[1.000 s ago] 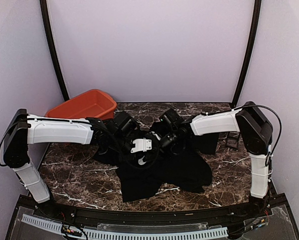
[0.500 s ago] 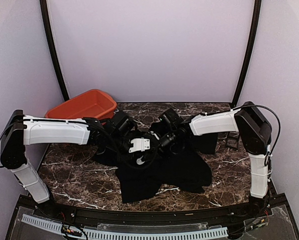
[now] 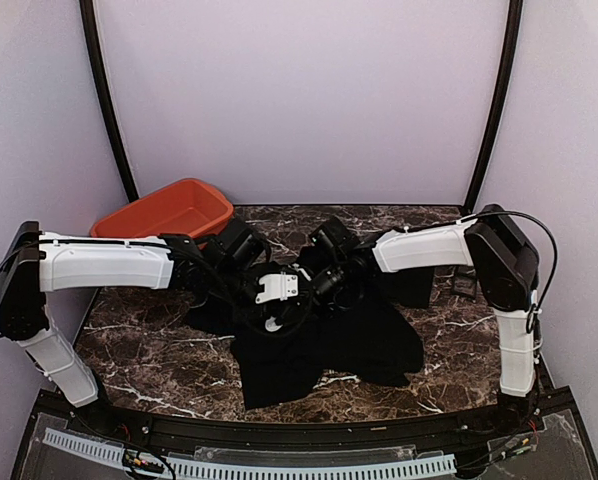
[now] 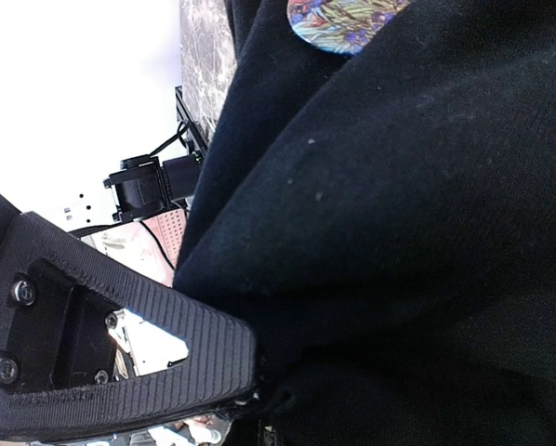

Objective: Pin the brooch onto the clothing
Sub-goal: Cross the clothing with brooches at the center of the board.

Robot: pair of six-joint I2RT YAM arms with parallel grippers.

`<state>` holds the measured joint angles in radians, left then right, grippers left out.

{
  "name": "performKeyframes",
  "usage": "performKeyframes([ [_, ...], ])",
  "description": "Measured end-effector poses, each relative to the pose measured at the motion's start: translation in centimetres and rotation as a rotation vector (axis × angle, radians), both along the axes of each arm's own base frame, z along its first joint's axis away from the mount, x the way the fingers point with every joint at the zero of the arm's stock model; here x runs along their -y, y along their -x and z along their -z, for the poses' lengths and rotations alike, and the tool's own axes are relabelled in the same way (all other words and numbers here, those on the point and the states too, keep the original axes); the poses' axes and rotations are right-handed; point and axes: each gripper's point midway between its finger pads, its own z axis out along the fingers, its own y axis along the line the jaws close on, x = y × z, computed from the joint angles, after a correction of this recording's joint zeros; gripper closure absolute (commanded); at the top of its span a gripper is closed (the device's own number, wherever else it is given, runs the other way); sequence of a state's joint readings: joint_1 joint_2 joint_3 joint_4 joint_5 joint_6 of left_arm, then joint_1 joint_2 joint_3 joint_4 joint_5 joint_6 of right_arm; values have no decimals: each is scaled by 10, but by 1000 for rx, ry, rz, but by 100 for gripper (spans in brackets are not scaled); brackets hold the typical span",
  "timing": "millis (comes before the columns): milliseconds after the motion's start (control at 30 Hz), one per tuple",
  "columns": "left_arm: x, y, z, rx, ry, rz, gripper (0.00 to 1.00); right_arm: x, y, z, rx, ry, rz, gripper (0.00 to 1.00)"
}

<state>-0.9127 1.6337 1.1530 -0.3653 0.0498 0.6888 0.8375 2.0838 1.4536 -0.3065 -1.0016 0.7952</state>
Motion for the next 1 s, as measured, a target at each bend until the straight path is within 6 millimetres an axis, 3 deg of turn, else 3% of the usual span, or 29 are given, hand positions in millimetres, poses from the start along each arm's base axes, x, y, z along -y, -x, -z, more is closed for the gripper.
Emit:
performKeyframes([
  [167,-1,0,0,1,0,-5,97,0,0,0,0,-2,0,100],
  [233,-2,0,0,-1,-1,-15,88,0,0,0,8,-9,-3,100],
  [333,-1,-1,-4,-6,5,-28,62,2,3,1,27,-37,-29,100],
  [467,6,-3,-20,-31,42,-55,45,12,7,-4,101,-93,-72,100],
  [667,15,0,-43,-74,121,-87,33,21,10,-14,263,-181,-140,100],
  [833,12,6,-52,-137,158,-112,22,27,12,-2,351,-210,-184,100],
  [1000,-1,0,-71,-224,247,-162,19,33,8,4,391,-222,-193,100],
])
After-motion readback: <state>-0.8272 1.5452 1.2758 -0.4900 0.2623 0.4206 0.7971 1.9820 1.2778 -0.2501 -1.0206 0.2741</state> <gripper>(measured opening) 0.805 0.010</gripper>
